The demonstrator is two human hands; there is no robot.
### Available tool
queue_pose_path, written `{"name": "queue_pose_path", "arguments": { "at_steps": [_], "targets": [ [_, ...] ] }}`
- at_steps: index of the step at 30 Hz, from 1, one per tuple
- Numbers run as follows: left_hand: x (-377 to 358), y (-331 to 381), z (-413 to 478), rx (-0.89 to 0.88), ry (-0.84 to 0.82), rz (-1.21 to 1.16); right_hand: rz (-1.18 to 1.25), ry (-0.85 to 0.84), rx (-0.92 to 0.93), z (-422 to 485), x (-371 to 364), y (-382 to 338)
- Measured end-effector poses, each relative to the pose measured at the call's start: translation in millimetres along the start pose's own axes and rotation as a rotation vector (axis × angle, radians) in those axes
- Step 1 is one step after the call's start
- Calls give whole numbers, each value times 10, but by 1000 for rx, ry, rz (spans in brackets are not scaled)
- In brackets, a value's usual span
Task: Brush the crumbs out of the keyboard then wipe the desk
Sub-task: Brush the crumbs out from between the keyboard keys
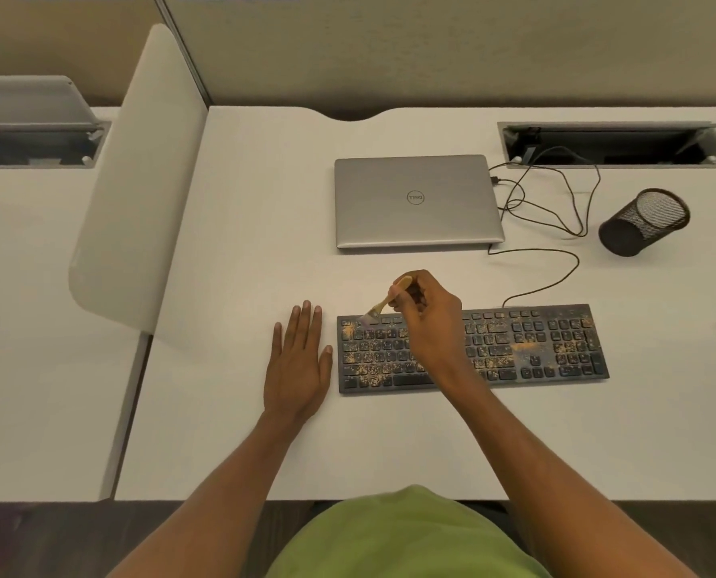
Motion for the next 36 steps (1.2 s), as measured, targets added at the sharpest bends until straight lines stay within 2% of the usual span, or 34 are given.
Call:
{"name": "queue_pose_path", "arguments": {
  "at_steps": [16, 28, 36],
  "targets": [
    [-33, 20, 23, -44, -45, 27, -167, -104, 103, 149, -135, -95],
    [-13, 30, 20, -21, -31, 32, -217, -197, 110, 175, -275, -120],
    [-1, 44, 18, -9, -31, 22, -199, -116, 150, 169, -247, -168]
  ]
}}
Point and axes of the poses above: each hand's wrist, its own z-axis towards the middle knuckle, its own x-axis out of the back of the hand, y = z × x, the point moved 1 cm from there along z, towards the middle knuckle, and after that the axes turned 7 degrees about -y, right-handed, at the moved point
